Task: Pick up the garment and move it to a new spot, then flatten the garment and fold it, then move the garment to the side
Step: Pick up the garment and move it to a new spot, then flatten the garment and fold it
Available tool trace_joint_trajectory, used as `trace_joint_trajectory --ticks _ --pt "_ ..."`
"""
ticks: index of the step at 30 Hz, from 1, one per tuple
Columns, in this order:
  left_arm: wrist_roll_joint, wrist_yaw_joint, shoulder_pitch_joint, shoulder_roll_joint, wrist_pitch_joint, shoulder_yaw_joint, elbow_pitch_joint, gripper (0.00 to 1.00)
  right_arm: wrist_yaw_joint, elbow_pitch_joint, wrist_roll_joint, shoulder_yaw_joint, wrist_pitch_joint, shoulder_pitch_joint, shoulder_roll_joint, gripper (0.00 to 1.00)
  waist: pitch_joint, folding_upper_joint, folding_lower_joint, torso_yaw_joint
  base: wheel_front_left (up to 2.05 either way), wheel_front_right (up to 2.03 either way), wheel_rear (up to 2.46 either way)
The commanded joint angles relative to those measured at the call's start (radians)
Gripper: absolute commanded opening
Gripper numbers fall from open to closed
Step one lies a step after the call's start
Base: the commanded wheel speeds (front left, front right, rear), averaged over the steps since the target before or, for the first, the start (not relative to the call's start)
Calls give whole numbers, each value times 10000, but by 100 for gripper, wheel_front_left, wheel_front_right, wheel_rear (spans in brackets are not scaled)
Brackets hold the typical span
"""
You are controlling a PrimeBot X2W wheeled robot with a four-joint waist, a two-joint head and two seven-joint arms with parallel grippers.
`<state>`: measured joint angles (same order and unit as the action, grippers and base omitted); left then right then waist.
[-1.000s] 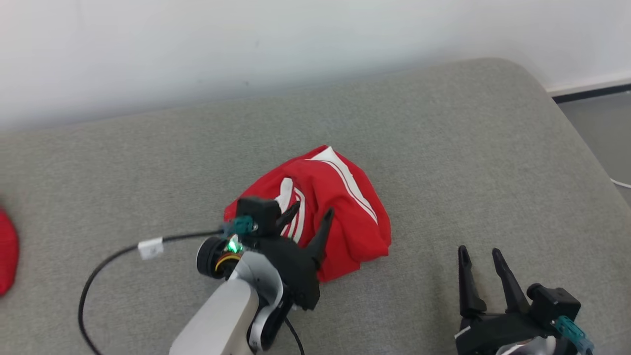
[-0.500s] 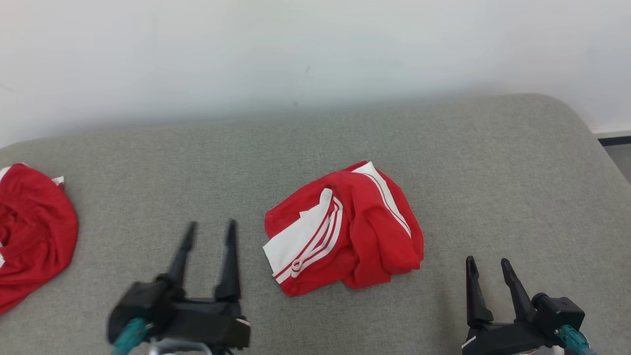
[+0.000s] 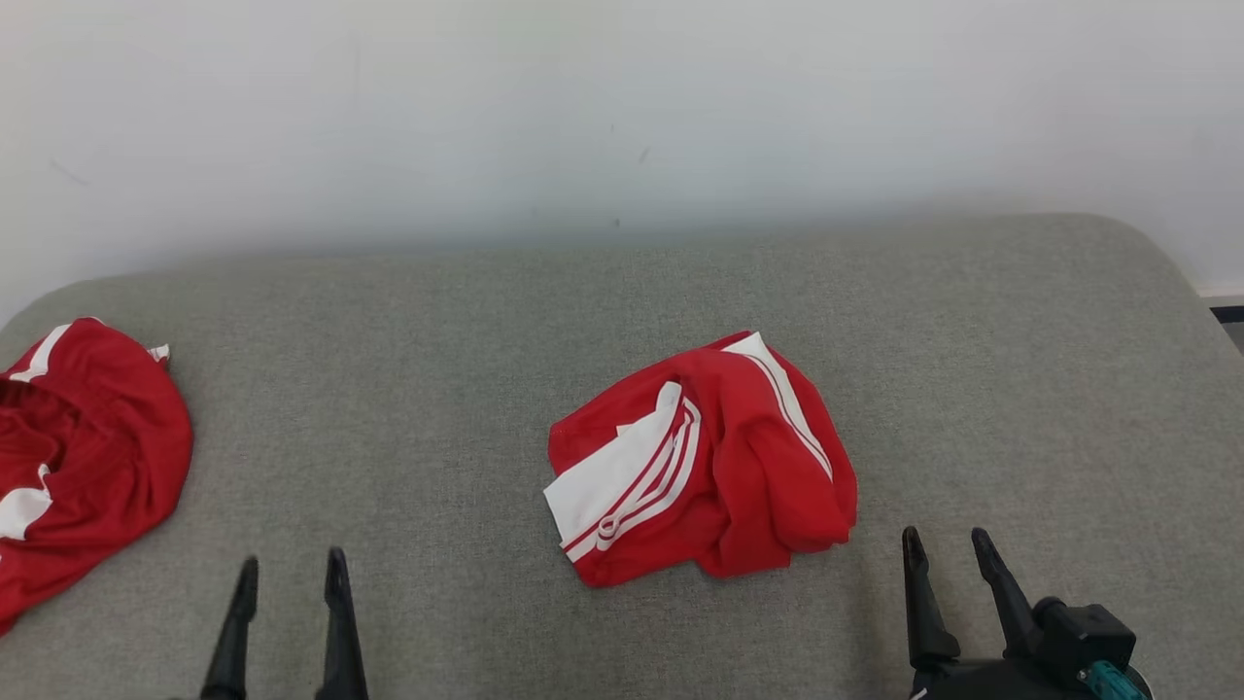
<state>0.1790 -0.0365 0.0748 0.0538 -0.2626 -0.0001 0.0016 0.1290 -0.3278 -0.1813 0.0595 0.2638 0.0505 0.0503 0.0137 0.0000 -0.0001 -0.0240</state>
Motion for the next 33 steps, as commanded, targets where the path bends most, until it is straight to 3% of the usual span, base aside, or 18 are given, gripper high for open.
trace_joint_trajectory --ticks 1,15,33 --pt "-85 -42 185 -38 -32 31 120 100 34 21 81 -14 13 -136 -3 100 4 0 1 -8 0 0 0" --pt "159 -350 283 -38 -33 358 2112 100 34 51 380 -102 13 -430 -4 100 -24 0 1 -102 0 0 0" --pt "-16 -407 27 -39 -34 336 2222 100 34 -1 216 -135 13 -311 -4 100 23 0 1 -148 0 0 0"
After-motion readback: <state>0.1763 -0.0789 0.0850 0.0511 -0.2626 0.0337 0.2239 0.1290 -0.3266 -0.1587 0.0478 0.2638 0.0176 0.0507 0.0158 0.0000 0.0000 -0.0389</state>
